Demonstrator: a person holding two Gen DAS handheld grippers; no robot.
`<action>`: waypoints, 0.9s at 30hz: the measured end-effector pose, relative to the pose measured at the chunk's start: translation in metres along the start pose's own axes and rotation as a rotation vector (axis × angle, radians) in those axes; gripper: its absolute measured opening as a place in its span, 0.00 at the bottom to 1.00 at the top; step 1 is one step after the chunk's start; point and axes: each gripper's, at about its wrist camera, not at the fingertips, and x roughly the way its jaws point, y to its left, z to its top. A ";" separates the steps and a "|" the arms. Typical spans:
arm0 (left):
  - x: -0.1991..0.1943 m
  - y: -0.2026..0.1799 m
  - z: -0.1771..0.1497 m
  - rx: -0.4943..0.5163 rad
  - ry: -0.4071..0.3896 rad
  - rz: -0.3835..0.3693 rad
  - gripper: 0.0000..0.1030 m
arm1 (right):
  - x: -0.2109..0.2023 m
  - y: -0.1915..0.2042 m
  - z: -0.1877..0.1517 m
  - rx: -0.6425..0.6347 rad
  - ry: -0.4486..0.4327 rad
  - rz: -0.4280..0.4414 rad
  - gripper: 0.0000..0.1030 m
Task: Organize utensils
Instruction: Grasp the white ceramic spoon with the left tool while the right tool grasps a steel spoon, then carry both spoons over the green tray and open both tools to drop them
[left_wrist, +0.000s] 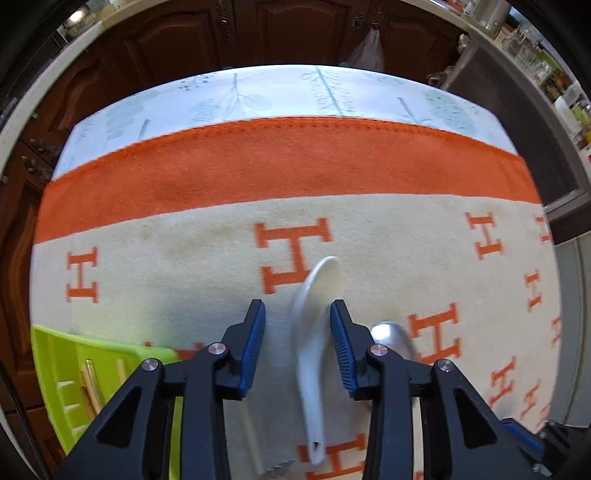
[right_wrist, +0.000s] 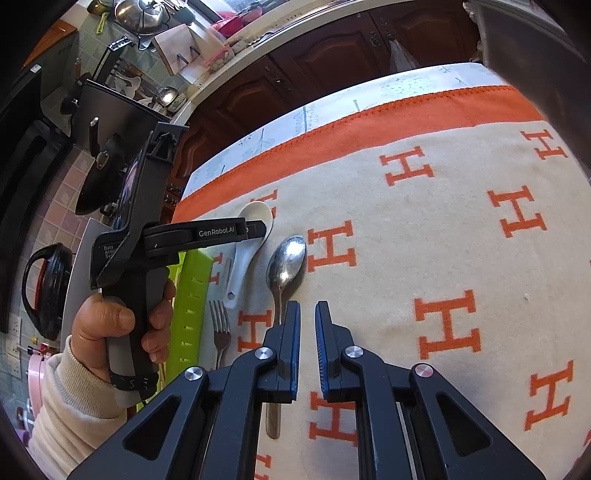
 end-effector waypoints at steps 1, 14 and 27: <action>0.000 -0.005 0.000 0.012 -0.004 0.017 0.29 | 0.000 0.000 0.000 0.000 0.001 -0.003 0.08; -0.023 0.003 -0.025 -0.016 -0.061 -0.014 0.07 | 0.019 0.005 0.001 -0.018 0.054 -0.009 0.08; -0.130 0.090 -0.081 -0.047 -0.125 -0.059 0.07 | 0.085 0.029 0.015 -0.062 0.093 0.021 0.20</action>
